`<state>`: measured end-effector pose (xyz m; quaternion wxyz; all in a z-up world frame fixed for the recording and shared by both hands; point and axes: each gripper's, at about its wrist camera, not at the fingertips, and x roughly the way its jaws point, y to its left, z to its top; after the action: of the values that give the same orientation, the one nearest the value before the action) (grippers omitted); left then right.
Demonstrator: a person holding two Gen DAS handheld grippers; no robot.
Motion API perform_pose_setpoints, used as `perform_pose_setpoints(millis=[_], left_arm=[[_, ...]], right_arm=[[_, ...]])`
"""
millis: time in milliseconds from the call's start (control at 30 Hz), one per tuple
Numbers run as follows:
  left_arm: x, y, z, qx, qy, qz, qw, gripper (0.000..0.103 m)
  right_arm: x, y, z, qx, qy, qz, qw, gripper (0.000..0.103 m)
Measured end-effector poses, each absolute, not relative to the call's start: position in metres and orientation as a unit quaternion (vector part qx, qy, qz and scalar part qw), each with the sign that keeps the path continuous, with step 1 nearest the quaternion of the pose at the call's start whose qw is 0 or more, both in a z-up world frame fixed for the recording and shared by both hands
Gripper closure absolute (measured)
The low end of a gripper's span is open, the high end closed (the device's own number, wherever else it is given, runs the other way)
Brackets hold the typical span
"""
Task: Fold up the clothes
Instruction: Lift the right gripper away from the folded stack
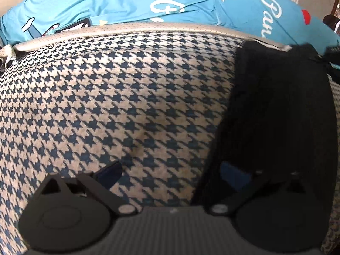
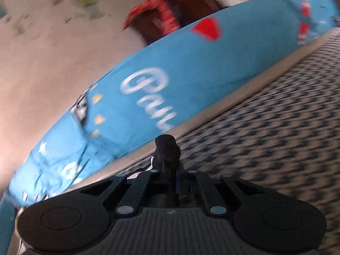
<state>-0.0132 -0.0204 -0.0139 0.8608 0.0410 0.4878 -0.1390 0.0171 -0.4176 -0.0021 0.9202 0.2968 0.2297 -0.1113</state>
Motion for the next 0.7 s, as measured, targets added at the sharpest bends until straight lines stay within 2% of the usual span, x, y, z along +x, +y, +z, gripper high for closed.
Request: perform_pose_setpoints(millis=[300, 333, 400, 533, 700], left_arm=[[-0.012, -0.028, -0.005, 0.041, 0.472, -0.147, 0.868, 0.000], [-0.012, -0.030, -0.004, 0.041, 0.471, -0.149, 0.869, 0.000], [-0.013, -0.033, -0.003, 0.043, 0.467, -0.153, 0.870, 0.000], [-0.018, -0.038, -0.005, 0.064, 0.457, -0.165, 0.872, 0.000], [-0.031, -0.045, -0.009, 0.078, 0.460, -0.180, 0.866, 0.000]], right_arm=[[-0.055, -0.483, 0.012, 0.264, 0.230, -0.336, 0.874, 0.096], [-0.060, -0.490, 0.009, 0.271, 0.241, -0.339, 0.868, 0.094], [-0.069, -0.497, 0.006, 0.269, 0.250, -0.358, 0.859, 0.078], [-0.088, -0.489, 0.018, 0.224, 0.240, -0.377, 0.866, 0.058], [-0.109, -0.473, 0.024, 0.253, 0.252, -0.308, 0.882, 0.058]])
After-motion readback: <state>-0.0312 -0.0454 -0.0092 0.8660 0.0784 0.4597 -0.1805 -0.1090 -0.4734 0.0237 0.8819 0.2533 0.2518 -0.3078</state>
